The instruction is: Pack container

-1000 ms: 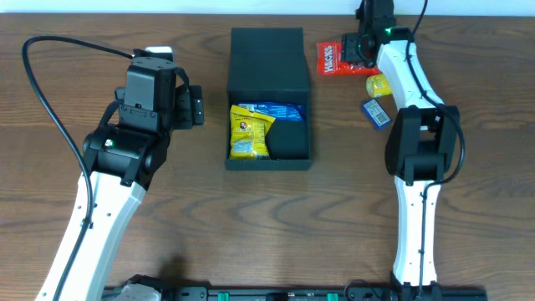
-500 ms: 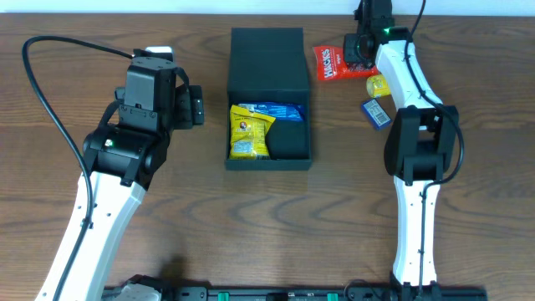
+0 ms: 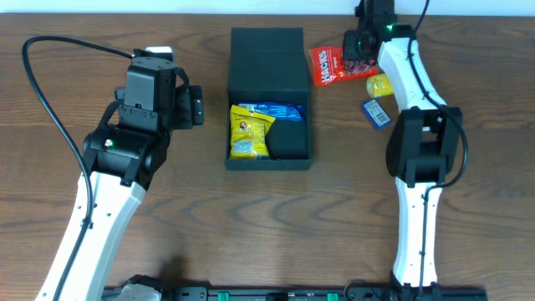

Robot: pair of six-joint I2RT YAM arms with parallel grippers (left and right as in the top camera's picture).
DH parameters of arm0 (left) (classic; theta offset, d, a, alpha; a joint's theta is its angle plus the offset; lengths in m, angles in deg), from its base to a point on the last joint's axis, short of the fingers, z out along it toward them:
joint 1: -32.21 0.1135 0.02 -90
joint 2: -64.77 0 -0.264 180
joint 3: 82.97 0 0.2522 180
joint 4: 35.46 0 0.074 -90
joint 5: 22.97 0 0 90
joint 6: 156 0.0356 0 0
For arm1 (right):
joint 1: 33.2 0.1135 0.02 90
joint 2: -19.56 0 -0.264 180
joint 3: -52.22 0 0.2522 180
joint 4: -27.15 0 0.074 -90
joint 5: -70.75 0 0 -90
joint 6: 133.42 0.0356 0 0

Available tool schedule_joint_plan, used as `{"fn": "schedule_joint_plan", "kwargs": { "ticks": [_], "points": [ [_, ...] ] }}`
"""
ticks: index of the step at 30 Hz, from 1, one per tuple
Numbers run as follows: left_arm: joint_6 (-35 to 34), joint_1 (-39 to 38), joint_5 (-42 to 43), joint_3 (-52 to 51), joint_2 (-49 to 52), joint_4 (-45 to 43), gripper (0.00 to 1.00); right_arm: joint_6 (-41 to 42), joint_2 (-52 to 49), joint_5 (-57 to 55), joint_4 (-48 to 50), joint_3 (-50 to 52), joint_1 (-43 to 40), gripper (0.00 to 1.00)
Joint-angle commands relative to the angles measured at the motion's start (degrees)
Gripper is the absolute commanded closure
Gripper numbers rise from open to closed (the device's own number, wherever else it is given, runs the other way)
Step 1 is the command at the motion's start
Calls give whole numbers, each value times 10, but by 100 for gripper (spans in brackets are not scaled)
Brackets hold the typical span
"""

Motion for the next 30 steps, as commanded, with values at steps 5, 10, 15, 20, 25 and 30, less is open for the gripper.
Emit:
{"fn": "schedule_joint_plan", "kwargs": {
  "ticks": [5,10,15,20,25,30],
  "points": [
    [8,3,-2,5,-4,-2,5,6,92,7,-2,-2,7,98],
    [8,3,-2,5,-4,-2,5,6,99,-1,-12,-2,5,99],
    [8,3,-2,5,-4,-2,5,6,64,76,-3,-2,-35,18],
    [8,3,-2,5,-4,-2,4,20,7,263,19,-2,-101,1],
    [8,3,-2,5,-4,-2,5,37,-30,312,47,-2,-133,1],
    [8,3,-2,5,-4,-2,5,48,-47,322,72,-2,-132,1]
  ]
}}
